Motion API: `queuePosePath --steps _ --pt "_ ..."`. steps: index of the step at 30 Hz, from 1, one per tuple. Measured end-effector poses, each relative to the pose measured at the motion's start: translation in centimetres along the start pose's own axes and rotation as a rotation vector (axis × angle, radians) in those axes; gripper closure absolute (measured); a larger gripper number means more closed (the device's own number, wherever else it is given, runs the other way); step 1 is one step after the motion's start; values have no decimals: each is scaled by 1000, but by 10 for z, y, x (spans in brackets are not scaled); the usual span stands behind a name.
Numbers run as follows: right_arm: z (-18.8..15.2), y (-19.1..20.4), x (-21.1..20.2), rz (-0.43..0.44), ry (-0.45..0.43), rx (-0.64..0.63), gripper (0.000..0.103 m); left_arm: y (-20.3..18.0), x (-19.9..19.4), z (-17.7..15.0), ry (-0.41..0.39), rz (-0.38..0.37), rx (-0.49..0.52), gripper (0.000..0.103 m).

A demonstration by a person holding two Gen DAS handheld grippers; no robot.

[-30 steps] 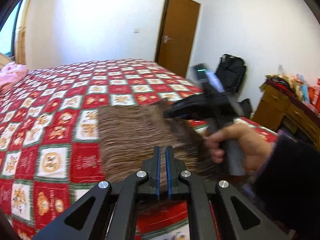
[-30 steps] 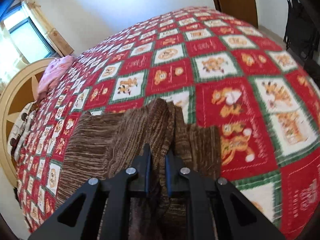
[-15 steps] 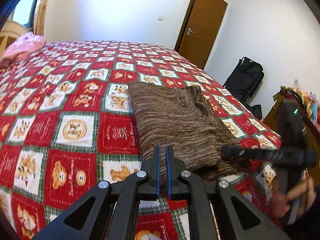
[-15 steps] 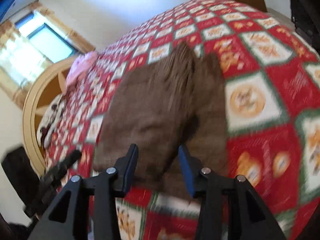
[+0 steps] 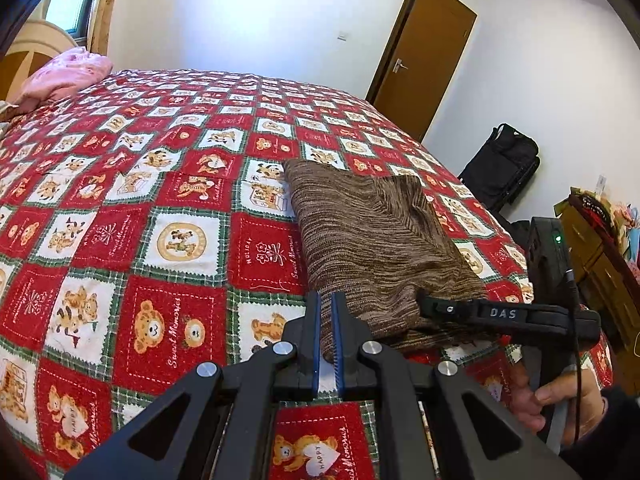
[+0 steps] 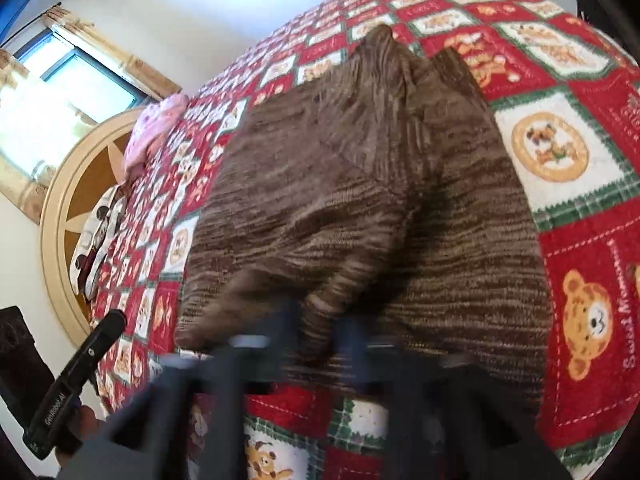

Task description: Fold small clothes

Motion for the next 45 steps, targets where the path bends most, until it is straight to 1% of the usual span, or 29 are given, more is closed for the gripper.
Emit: queuePosePath --steps 3,6,8,10,13,15,17,19,21,22,23,24,25,26,27,28,29,31,32,34,35,37,38,39,40,41,42,43,45 --pt "7 2 -17 -13 -13 -45 91 0 -3 2 -7 11 15 98" --pt "16 8 -47 -71 -52 -132 91 0 0 6 -4 7 17 98" --pt "20 8 -67 -107 -57 -177 91 -3 3 9 -3 12 36 98" --pt "22 6 -75 -140 -49 -207 91 -7 8 12 -2 15 59 98" --pt "15 -3 -71 -189 8 -230 91 -15 17 15 12 7 88 98" --pt "5 -9 -55 -230 58 -241 91 -21 26 16 25 2 103 98" --pt "-1 -17 -44 -266 71 -252 90 -24 34 15 49 -3 111 98" --pt "-3 -22 -40 -272 82 -252 84 -26 39 14 70 -2 124 98" --pt "1 -21 -49 -254 72 -250 78 -27 41 13 74 -1 147 98" --pt "5 -19 -60 -255 41 -265 75 -26 41 13 72 1 151 98" --pt "12 -16 -73 -272 -13 -284 64 -25 42 15 69 2 149 98" --pt "18 -13 -83 -286 -63 -296 50 -24 44 17 67 2 145 98" --pt "28 -11 -94 -293 -125 -304 45 -25 47 19 64 2 143 98" --pt "37 -10 -99 -290 -163 -302 38 -26 51 22 61 3 142 98" --pt "50 -9 -103 -283 -199 -290 37 -28 54 25 59 4 141 98" --pt "59 -8 -100 -277 -210 -276 37 -30 57 28 54 8 137 98" --pt "75 -8 -91 -268 -206 -259 38 -32 61 31 47 11 124 98" --pt "96 -8 -69 -252 -192 -235 43 -36 66 35 37 2 108 98" --pt "106 -10 -58 -255 -184 -223 45 -37 71 38 32 16 97 98" --pt "122 -10 -33 -311 -177 -212 45 -36 80 42 30 35 70 98" --pt "131 -9 -15 -361 -173 -214 45 -33 88 42 42 43 49 98" --pt "138 -9 6 -396 -138 -233 45 -29 98 41 68 61 31 98" --pt "140 -12 15 -401 -105 -236 54 -26 102 38 75 65 24 98" --pt "139 -16 25 -413 -71 -229 71 -23 106 36 80 71 20 98" --pt "138 -18 28 -398 -62 -217 77 -20 107 34 80 82 16 98" --pt "138 -18 26 -383 -82 -209 83 -14 109 32 79 101 0 97" --pt "137 -16 23 -389 -104 -219 88 -9 109 30 74 103 -22 97" --pt "136 -13 17 -404 -131 -231 89 -5 108 30 64 102 -50 97" --pt "134 -12 0 -447 -217 -216 91 6 108 26 61 169 -97 97"
Point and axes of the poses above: each gripper's, at about its wrist camera, not at the fingertips, and x roughly the way its jaws point, y to its left, z to its top, the point moved 2 cm from there along x, roughly the way its jaws point, and after that the axes turned 6 degrees about -z, right-handed, at the moved point
